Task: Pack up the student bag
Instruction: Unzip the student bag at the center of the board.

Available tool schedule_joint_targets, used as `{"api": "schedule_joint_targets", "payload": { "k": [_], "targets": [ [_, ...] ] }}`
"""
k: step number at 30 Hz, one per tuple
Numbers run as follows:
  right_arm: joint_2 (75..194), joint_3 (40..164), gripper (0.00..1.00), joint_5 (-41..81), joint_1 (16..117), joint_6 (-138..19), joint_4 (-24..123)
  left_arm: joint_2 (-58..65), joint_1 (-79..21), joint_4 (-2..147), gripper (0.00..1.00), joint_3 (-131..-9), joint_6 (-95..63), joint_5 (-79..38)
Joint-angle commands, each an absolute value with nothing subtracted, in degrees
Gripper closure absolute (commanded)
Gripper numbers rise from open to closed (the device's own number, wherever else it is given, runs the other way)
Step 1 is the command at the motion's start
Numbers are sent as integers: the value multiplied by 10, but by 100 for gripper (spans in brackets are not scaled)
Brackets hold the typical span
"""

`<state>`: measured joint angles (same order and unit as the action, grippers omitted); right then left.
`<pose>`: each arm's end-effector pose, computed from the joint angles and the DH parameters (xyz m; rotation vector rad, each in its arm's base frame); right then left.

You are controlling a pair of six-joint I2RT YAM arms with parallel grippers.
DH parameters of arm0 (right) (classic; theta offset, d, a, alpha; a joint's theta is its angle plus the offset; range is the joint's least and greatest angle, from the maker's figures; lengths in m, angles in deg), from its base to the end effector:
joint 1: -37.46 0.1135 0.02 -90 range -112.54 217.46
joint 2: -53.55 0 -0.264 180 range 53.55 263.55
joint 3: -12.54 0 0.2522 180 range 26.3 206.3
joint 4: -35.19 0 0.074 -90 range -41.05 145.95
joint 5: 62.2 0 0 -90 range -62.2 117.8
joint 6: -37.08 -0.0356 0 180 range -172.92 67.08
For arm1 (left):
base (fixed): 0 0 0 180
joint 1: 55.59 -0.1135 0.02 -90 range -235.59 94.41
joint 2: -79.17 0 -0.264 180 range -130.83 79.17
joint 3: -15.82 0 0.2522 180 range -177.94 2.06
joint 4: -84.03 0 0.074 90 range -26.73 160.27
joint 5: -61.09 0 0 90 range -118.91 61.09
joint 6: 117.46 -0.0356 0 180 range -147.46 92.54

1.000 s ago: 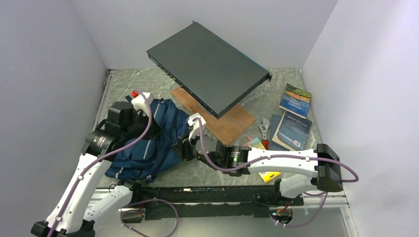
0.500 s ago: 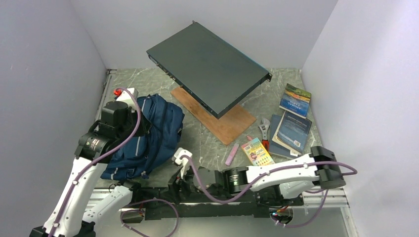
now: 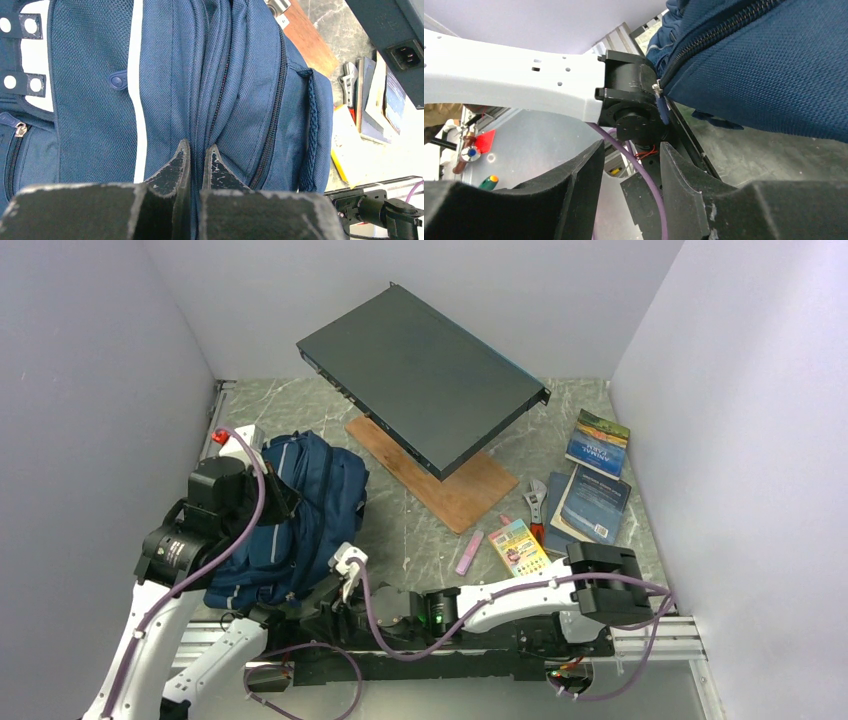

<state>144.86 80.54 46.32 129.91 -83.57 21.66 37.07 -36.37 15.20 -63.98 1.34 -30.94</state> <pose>-0.0043 0.3640 0.2593 -0.7517 1.7641 1.2595 0.1113 -0.0375 0.3881 -0.2008 2.1388 -0.4584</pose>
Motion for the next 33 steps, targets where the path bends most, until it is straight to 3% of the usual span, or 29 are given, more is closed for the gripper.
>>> {"api": "schedule_joint_targets", "payload": {
  "k": [1,20,27,33],
  "targets": [
    [1483,831,55,477,1295,-838,154,380,-365,205,100,-672,32,-298],
    [1584,921,63,536,1294,-831,174,394,-365,230,100,-649,23,-294],
    [1590,933,78,560,1294,-841,193,390,-365,238,100,-646,22,-294],
    [1554,934,100,568,1291,-894,263,401,-365,258,100,-616,-15,-305]
  ]
}}
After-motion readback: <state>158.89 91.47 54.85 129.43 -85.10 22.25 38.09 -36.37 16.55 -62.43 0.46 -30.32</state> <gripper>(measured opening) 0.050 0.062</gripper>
